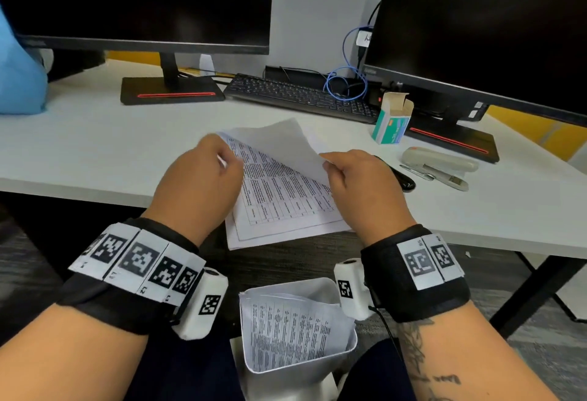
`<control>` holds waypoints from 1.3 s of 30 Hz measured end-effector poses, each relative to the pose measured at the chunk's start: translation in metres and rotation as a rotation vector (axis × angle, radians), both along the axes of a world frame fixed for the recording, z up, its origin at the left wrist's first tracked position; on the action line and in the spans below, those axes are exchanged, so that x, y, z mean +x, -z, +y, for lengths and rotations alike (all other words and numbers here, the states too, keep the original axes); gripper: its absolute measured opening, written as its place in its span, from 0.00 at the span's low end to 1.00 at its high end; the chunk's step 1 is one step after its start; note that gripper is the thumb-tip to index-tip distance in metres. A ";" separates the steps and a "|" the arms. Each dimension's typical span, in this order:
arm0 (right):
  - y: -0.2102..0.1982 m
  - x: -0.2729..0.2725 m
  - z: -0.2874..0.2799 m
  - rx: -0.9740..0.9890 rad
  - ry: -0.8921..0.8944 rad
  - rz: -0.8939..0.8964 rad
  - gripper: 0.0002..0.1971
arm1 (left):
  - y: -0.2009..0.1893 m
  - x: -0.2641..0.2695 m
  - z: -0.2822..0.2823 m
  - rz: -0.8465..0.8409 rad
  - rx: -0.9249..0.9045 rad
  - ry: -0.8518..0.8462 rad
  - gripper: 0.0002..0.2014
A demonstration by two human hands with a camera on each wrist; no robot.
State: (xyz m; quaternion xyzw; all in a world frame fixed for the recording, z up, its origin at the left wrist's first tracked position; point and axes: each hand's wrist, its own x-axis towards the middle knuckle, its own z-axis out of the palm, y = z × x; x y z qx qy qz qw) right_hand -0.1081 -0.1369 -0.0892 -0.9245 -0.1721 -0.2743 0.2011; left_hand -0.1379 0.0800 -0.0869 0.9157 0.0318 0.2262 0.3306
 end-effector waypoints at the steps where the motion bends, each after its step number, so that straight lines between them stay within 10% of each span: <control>1: -0.003 -0.002 -0.001 -0.004 -0.006 0.044 0.12 | 0.004 0.002 0.001 0.089 0.101 0.013 0.03; 7: -0.004 -0.009 -0.001 -0.234 -0.221 0.574 0.34 | 0.010 0.004 -0.001 0.201 0.187 0.124 0.17; 14: 0.019 0.005 0.007 -0.121 -0.184 0.398 0.23 | 0.016 0.005 -0.007 0.179 0.127 0.182 0.21; 19: 0.018 0.014 0.007 0.154 -0.105 0.354 0.18 | 0.022 -0.007 -0.022 -0.266 0.119 0.203 0.13; 23: 0.009 0.015 0.002 0.357 -0.060 0.266 0.17 | 0.035 -0.004 -0.034 -0.148 0.425 0.547 0.12; 27: -0.004 -0.004 -0.002 0.398 -0.082 0.022 0.18 | 0.034 0.014 -0.021 0.026 0.439 0.385 0.15; 29: -0.017 -0.018 -0.005 0.311 -0.180 0.014 0.20 | 0.017 0.017 -0.018 0.106 0.166 0.277 0.17; 33: -0.040 -0.040 -0.009 -0.047 -0.284 0.474 0.24 | -0.015 0.013 -0.009 0.290 -1.306 0.290 0.31; 39: -0.044 -0.048 -0.015 -0.057 -0.276 0.804 0.25 | 0.004 0.015 -0.008 0.387 -1.126 0.239 0.16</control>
